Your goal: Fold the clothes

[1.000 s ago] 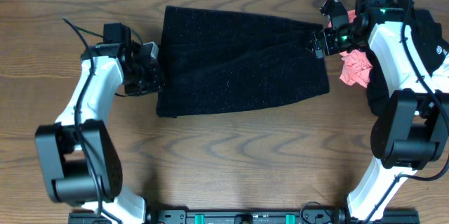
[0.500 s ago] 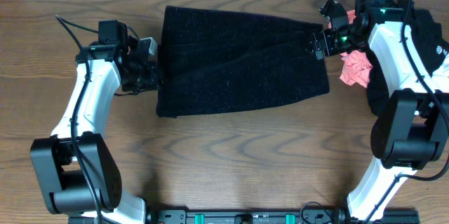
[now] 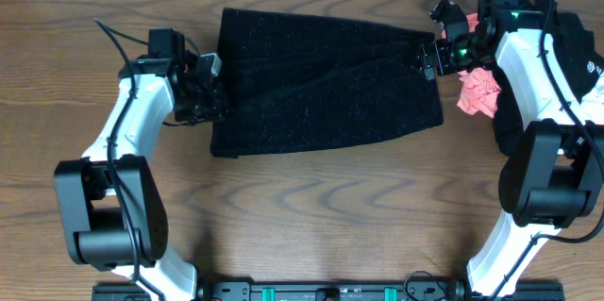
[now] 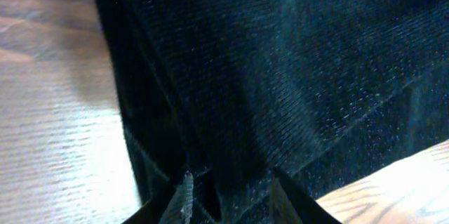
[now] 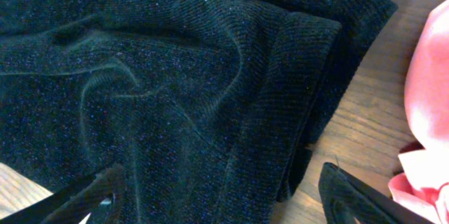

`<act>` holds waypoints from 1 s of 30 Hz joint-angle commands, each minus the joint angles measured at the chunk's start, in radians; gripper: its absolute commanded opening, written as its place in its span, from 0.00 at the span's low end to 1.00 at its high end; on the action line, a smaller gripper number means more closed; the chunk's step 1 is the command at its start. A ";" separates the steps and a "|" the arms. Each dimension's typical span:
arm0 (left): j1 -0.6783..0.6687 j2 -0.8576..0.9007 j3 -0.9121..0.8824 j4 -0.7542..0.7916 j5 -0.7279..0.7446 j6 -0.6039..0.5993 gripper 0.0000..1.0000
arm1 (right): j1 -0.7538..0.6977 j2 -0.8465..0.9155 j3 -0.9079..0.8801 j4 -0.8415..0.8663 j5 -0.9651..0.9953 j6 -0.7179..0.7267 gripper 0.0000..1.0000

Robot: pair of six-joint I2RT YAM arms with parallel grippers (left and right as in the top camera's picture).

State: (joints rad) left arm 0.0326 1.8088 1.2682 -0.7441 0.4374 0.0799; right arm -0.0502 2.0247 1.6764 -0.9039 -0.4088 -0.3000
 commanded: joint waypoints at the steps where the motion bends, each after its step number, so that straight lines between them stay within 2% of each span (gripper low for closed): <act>1: -0.026 0.010 -0.006 0.017 -0.004 0.013 0.37 | -0.009 0.001 0.003 -0.001 -0.014 -0.016 0.86; 15: -0.051 0.049 -0.008 0.015 -0.072 0.010 0.37 | -0.010 0.017 0.003 0.007 -0.006 -0.035 0.84; 21: -0.051 0.055 -0.008 0.016 -0.072 0.005 0.37 | -0.010 0.069 0.003 0.015 -0.012 -0.034 0.77; 30: -0.051 0.055 -0.008 0.016 -0.072 -0.011 0.36 | -0.027 0.104 0.003 0.063 -0.011 -0.039 0.75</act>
State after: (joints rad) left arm -0.0208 1.8538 1.2682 -0.7258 0.3775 0.0780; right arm -0.0586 2.1147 1.6760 -0.8509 -0.4091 -0.3260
